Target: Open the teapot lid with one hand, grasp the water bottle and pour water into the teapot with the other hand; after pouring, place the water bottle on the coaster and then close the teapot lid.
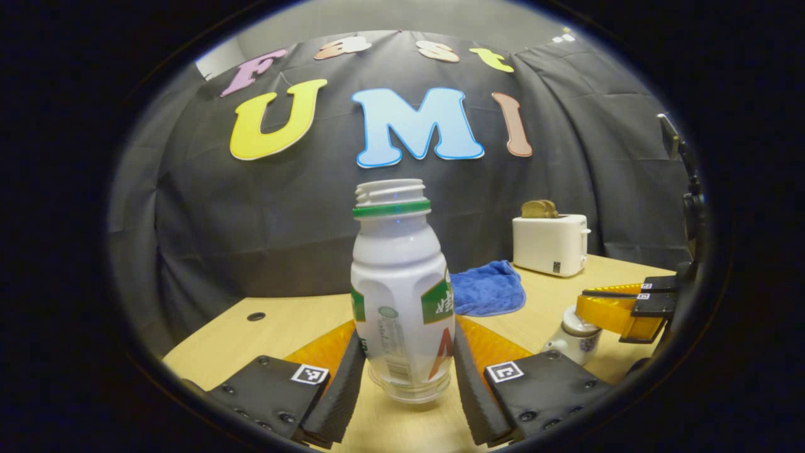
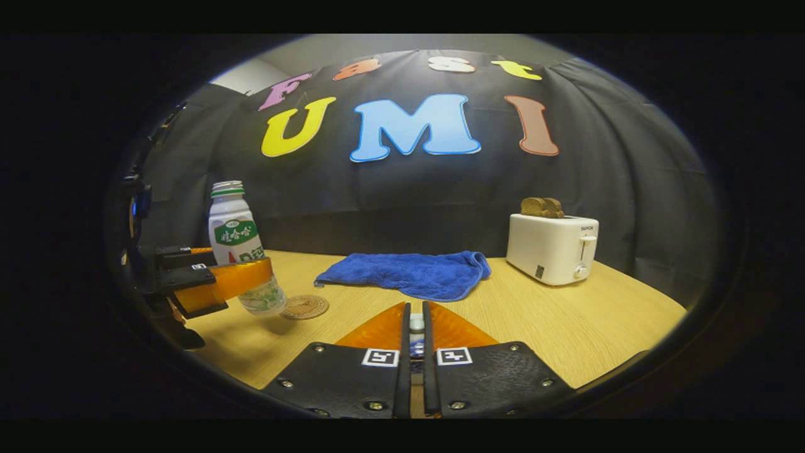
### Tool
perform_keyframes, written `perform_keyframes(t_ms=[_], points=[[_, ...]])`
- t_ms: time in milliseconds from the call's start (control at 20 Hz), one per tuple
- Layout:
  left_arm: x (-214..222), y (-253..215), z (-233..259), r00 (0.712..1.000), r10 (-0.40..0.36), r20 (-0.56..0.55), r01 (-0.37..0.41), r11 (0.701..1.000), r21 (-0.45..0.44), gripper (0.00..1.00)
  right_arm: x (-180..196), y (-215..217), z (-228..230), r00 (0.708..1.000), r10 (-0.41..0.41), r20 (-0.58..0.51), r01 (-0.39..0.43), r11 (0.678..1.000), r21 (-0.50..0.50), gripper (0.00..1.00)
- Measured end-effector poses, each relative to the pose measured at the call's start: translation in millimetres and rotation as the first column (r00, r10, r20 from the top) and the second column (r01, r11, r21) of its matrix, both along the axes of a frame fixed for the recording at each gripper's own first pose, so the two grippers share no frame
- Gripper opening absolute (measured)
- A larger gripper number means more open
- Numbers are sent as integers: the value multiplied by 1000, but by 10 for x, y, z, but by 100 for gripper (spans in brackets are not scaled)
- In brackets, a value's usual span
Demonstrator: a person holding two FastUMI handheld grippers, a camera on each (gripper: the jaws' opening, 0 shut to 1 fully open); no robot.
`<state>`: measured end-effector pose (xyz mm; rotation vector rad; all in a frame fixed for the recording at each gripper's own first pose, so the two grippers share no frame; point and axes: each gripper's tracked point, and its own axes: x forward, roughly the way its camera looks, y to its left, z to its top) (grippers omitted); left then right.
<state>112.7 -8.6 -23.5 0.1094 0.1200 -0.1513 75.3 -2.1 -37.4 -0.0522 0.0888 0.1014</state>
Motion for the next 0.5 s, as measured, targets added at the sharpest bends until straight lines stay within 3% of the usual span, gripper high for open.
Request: perform_keyframes(t_ms=[300,350,400,450,500], points=[[29,90,3,1000,24,8,-24,1000,-7,80,11,-11,-89,1000,0,-29,0,1000,23,8],[32,101,-1,1000,28,9,-28,1000,-9,81,1,-7,-84,1000,1,-29,0,1000,29,0],[38,115,1,999,31,9,-31,999,-12,82,-2,-6,-70,1000,2,-30,-1,1000,31,8],[39,129,-11,999,34,8,-34,999,-15,82,-4,-4,-92,999,0,-33,1,1000,28,0],[53,144,-20,999,36,7,-36,999,-20,82,-27,-7,-98,999,-1,-36,2,1000,25,12]])
